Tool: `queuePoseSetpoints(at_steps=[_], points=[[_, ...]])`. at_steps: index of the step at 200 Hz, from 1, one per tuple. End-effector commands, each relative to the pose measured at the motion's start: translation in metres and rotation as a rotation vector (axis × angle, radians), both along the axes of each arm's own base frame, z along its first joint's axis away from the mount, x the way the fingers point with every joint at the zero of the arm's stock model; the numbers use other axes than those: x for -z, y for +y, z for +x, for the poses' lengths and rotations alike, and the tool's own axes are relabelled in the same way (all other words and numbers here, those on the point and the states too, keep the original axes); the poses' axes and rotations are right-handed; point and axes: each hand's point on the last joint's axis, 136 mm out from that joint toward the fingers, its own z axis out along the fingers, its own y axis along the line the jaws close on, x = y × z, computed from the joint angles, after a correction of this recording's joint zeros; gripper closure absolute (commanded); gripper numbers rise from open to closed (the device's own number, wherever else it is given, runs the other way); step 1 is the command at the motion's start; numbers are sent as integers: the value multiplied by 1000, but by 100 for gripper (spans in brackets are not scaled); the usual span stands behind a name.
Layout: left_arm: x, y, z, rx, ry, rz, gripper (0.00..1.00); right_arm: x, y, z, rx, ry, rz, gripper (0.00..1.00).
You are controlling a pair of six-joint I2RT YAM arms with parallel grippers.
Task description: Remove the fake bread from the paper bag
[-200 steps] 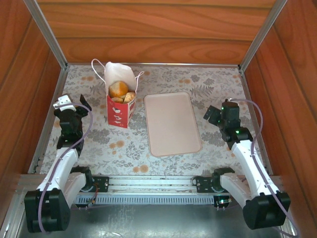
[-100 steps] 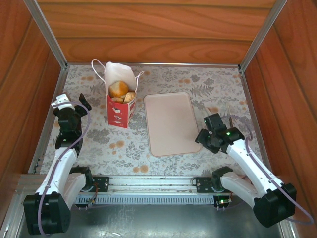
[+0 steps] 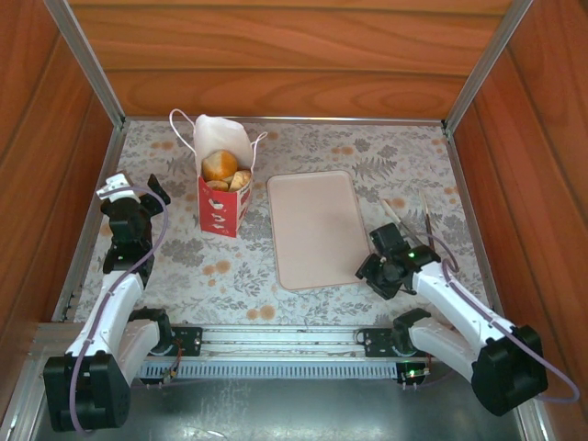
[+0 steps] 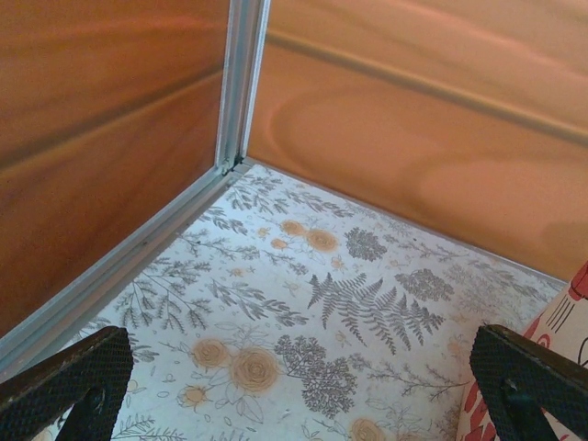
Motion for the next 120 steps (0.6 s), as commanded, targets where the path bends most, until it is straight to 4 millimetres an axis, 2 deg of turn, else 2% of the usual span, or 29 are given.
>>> queuePoseSetpoints(at_steps=[1, 47, 92, 120], points=[[-10, -1, 3, 10, -15, -10, 0, 4, 8, 7, -1, 10, 10, 39], [-13, 1, 2, 5, -18, 1, 0, 17, 6, 7, 1, 51, -22, 42], [-16, 1, 1, 3, -23, 5, 0, 24, -5, 15, -19, 51, -113, 68], [-20, 0, 0, 6, -31, 10, 0, 20, -15, 21, -57, 70, -209, 77]])
